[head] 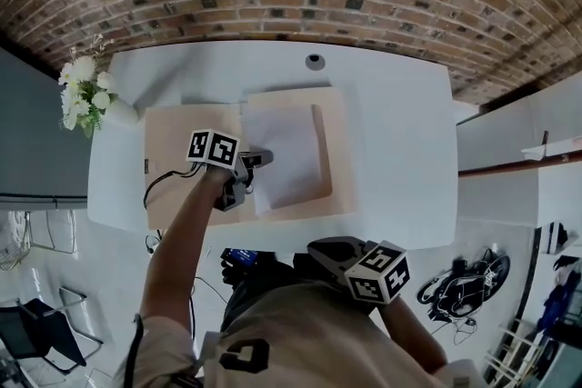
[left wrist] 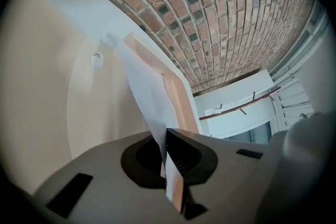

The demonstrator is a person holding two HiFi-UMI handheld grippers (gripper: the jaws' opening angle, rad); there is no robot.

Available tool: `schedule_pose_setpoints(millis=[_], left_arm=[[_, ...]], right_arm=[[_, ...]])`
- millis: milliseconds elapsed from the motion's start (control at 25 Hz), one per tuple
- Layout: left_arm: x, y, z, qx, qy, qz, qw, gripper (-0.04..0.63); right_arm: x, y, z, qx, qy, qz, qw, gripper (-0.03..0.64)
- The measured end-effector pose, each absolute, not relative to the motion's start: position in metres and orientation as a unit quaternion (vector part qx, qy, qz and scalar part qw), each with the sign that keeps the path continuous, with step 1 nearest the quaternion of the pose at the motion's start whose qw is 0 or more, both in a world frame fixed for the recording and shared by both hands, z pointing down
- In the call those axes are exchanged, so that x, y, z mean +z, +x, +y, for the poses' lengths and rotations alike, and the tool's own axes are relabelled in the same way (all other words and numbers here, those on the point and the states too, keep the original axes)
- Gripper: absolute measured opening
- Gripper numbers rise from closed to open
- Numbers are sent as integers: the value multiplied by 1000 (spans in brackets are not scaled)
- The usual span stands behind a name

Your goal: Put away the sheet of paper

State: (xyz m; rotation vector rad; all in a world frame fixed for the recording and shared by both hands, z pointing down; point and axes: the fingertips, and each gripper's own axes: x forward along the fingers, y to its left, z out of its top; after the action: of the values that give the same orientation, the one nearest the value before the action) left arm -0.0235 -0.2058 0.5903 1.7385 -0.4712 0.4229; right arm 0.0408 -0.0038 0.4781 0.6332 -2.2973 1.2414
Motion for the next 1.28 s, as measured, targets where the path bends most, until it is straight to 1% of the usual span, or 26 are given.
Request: schedule_pose_setpoints(millis=[760, 1280], left_arm=[[596, -9, -208, 175, 740, -198, 618, 15], [601, 4, -208, 152, 728, -192, 641, 15]], right_arm=[[483, 45, -1, 460, 231, -828, 222, 23], [485, 49, -2, 461, 218, -827, 237, 23]])
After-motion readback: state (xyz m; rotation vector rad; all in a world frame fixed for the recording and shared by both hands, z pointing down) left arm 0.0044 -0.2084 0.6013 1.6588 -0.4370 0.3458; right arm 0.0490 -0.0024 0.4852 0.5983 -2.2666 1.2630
